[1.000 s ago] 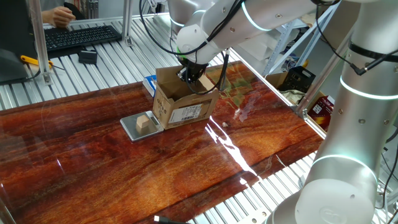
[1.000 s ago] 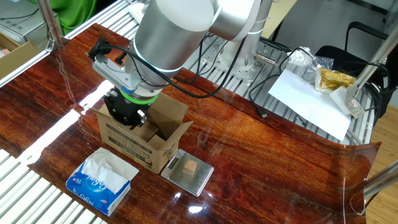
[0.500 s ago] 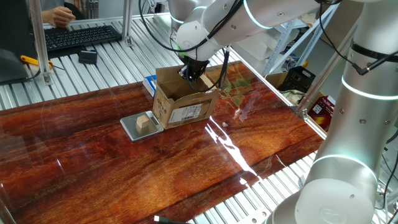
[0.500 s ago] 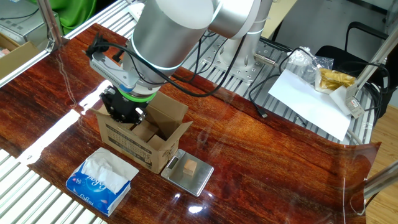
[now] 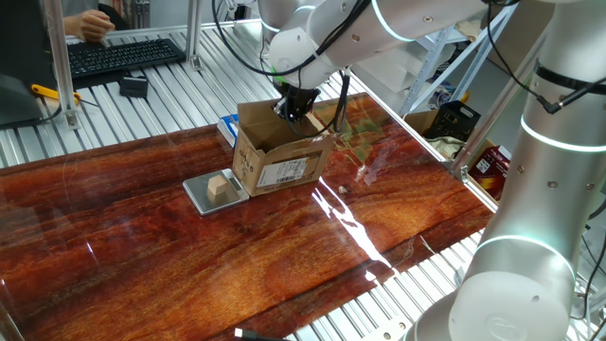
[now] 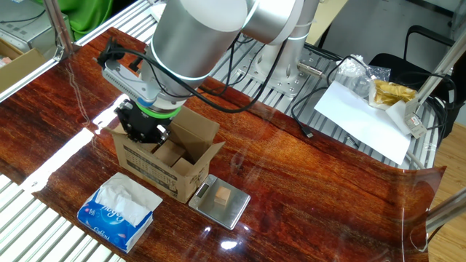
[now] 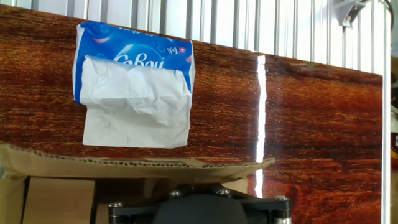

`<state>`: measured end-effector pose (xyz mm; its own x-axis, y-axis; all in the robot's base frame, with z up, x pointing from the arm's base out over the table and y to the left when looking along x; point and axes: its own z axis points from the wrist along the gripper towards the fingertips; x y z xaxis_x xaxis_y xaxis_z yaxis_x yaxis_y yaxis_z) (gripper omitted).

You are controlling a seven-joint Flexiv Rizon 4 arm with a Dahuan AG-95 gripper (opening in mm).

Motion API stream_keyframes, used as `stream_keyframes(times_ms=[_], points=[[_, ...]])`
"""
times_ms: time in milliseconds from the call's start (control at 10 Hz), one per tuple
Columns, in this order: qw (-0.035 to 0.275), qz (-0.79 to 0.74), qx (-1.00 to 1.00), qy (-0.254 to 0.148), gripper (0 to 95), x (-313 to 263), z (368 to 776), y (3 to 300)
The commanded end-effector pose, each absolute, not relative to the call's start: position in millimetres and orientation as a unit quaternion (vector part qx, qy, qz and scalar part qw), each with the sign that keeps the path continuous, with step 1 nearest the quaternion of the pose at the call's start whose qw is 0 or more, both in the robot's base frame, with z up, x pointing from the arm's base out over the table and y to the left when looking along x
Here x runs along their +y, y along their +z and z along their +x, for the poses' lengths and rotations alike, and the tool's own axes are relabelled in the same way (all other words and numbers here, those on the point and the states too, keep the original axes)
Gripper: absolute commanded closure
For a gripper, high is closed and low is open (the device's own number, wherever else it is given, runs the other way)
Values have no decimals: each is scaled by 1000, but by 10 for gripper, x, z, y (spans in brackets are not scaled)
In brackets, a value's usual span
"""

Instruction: Open a box

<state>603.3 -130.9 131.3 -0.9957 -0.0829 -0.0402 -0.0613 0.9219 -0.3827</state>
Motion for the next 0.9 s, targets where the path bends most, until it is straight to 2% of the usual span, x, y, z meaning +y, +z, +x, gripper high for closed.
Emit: stream_keyframes(times_ms=[100,900], points=[[22,-35,981,-191,950,-1311,6064,1339],[6,-46,980,-191,950,-1383,6190,1482]])
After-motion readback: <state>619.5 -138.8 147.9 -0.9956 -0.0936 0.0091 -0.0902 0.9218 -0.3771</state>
